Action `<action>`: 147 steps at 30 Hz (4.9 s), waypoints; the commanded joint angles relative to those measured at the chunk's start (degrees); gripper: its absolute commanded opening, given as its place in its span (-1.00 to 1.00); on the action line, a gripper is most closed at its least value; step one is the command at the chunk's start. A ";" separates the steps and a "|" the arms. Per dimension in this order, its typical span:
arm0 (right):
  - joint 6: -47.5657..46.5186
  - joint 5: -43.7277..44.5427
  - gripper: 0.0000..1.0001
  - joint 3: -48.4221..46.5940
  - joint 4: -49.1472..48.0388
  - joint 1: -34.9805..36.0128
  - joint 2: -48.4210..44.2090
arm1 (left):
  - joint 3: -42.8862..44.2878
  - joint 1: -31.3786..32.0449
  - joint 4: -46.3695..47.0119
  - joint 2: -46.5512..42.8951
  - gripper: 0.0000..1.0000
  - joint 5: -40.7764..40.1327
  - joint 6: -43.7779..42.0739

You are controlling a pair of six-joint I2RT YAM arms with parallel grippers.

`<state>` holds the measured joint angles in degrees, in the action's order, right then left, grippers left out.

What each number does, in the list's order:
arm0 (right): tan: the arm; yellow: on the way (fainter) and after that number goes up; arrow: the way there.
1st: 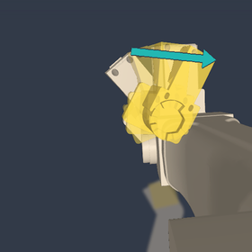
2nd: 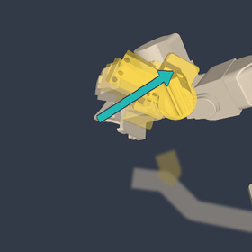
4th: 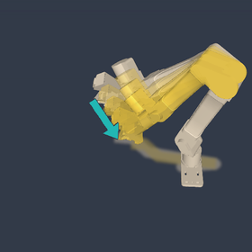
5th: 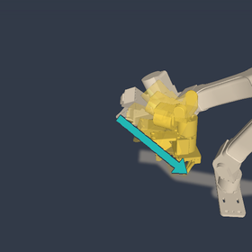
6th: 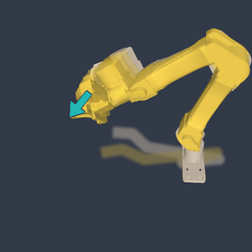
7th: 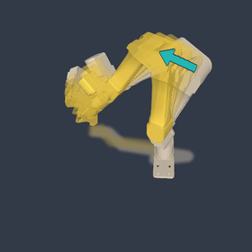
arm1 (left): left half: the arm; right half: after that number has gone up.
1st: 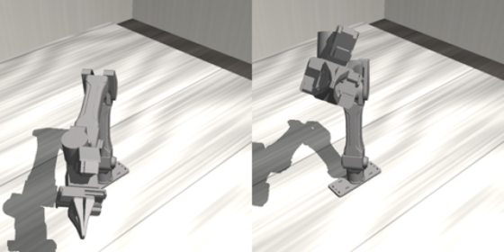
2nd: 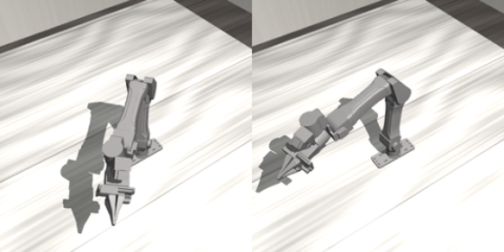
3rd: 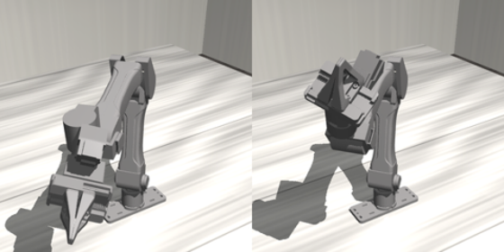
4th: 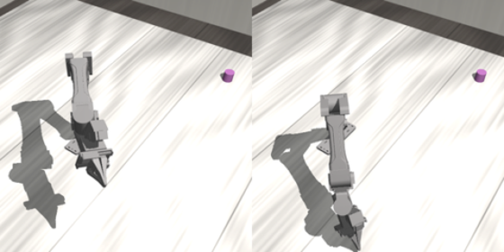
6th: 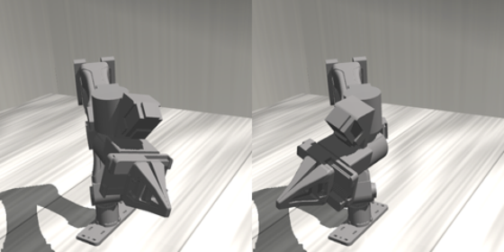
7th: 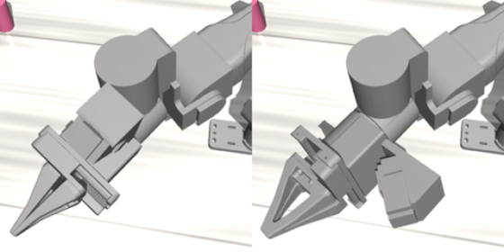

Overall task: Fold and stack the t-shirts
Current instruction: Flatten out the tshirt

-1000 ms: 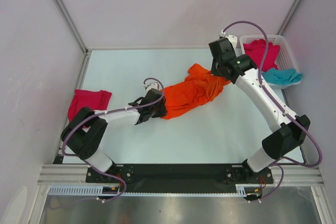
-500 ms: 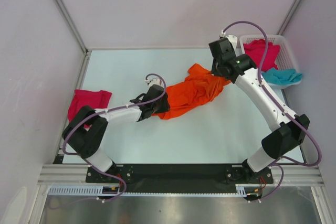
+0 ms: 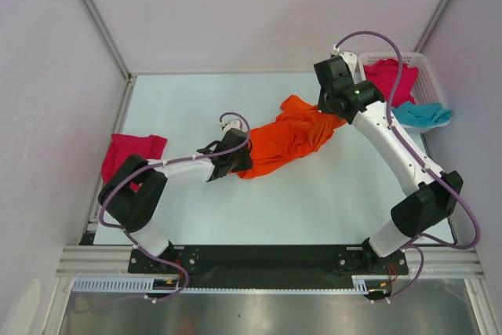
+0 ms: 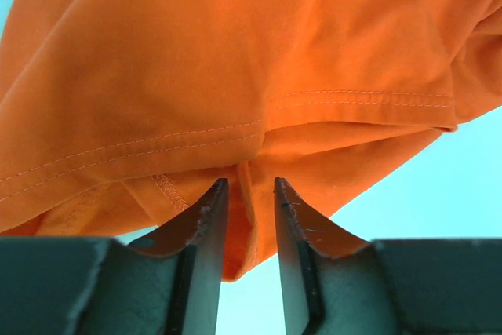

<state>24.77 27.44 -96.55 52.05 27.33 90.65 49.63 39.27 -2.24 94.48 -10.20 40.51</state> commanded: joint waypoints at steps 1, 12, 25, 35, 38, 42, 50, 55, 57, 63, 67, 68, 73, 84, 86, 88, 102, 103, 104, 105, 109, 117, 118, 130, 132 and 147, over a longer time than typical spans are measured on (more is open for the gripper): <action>-0.25 1.91 -1.00 -0.21 0.33 -0.26 -1.35 | 1.88 0.46 0.92 0.71 -0.33 0.53 0.09; -0.43 2.18 -1.00 2.33 1.38 -1.76 -5.66 | 1.52 0.46 3.90 4.04 -0.77 0.18 -0.08; -0.34 1.65 -1.00 2.60 2.53 -3.34 -9.79 | 17.94 0.20 -16.37 -12.98 -1.00 -10.70 -7.37; 0.27 2.78 -1.00 2.16 3.23 -3.08 -15.23 | 32.81 -2.88 -36.77 -34.87 -1.00 -16.24 -9.23; 0.45 6.03 -1.00 1.20 4.72 -2.64 -17.34 | 32.99 -2.97 -41.17 -39.27 -1.00 -20.63 -8.35; 0.19 9.55 -1.00 -1.17 6.74 -2.46 -19.19 | 33.51 -3.23 -44.34 -44.28 -1.00 -25.21 -7.99; -0.25 14.57 -1.00 -8.38 10.26 -2.37 -20.16 | 36.59 -5.34 -48.56 -46.22 -1.00 -27.33 -8.52; -0.08 16.58 -1.00 -14.09 12.19 -0.10 -18.41 | 40.45 -6.39 -50.05 -46.58 -1.00 -28.03 -9.13; 0.19 18.69 -1.00 -14.98 12.37 0.88 -18.23 | 41.51 -6.39 -50.67 -47.01 -1.00 -29.00 -9.22; 1.94 23.26 -1.00 -16.73 13.42 6.32 -18.41 | 44.68 -6.39 -52.25 -48.42 -1.00 -30.85 -9.57; 3.00 27.48 -1.00 -19.37 15.00 11.15 -18.23 | 47.05 -6.39 -52.78 -49.04 -1.00 -31.55 -9.58; 3.09 29.58 -1.00 -20.24 15.36 12.12 -18.14 | 47.40 -6.39 -52.78 -49.30 -1.00 -31.64 -9.57; 3.35 36.79 -1.00 -24.21 15.98 19.94 -17.88 | 49.16 -6.39 -52.87 -50.53 -1.00 -32.60 -9.13; -0.34 20.58 -1.00 -13.07 4.74 7.14 -10.94 | 41.36 -6.92 -45.25 -45.97 -1.00 -37.09 -13.26; -0.17 14.94 -1.00 -6.58 0.45 2.76 -9.19 | 36.43 -12.06 -41.29 -43.51 -0.99 -31.08 -13.27; 0.10 10.82 -1.00 -3.92 -1.68 0.19 -7.17 | 30.46 -19.01 -38.03 -40.62 -1.00 -22.72 -12.04; -6.49 6.92 -1.00 -31.82 -2.14 -9.58 32.02 | 36.32 -34.34 -28.70 -0.45 -1.00 -10.37 -7.47; -6.93 7.36 -1.00 -37.25 -1.61 -9.75 36.05 | 38.59 -34.78 -28.78 1.65 -1.00 -10.28 -7.12; -7.46 7.71 -1.00 -39.13 -1.08 -9.84 37.65 | 39.75 -35.31 -28.79 2.63 -1.00 -10.46 -6.94; -7.63 7.89 -1.00 -40.72 -1.25 -10.02 38.80 | 41.15 -35.48 -28.79 3.60 -1.00 -11.07 -7.29; -8.60 8.33 -1.00 -43.54 -3.79 -11.86 43.20 | 50.20 -37.15 -31.15 8.44 -1.00 -13.62 -8.43; -9.83 2.97 -0.47 -41.53 -4.24 -13.62 44.35 | 53.82 -38.12 -32.30 11.52 -0.31 -10.29 -9.22; -10.09 2.71 -0.36 -41.61 -4.24 -13.71 44.17 | 53.65 -38.12 -32.30 11.43 -0.02 -9.76 -9.14; -7.47 -3.79 0.33 -24.07 -6.43 -12.57 28.81 | 38.20 -37.07 -29.49 -1.03 0.52 -6.59 -7.29; -6.76 -4.32 0.31 -11.38 -10.54 -10.39 21.46 | 30.38 -35.67 -27.04 -6.13 0.52 -6.50 -6.85; 5.54 -8.46 0.23 33.08 -20.58 0.35 0.14 | -3.48 -21.60 -16.22 -18.63 0.51 -5.62 1.23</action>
<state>26.09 20.08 -68.29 35.24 26.72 93.06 48.47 15.11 -23.79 78.85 -15.14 38.72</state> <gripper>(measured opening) 0.621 0.758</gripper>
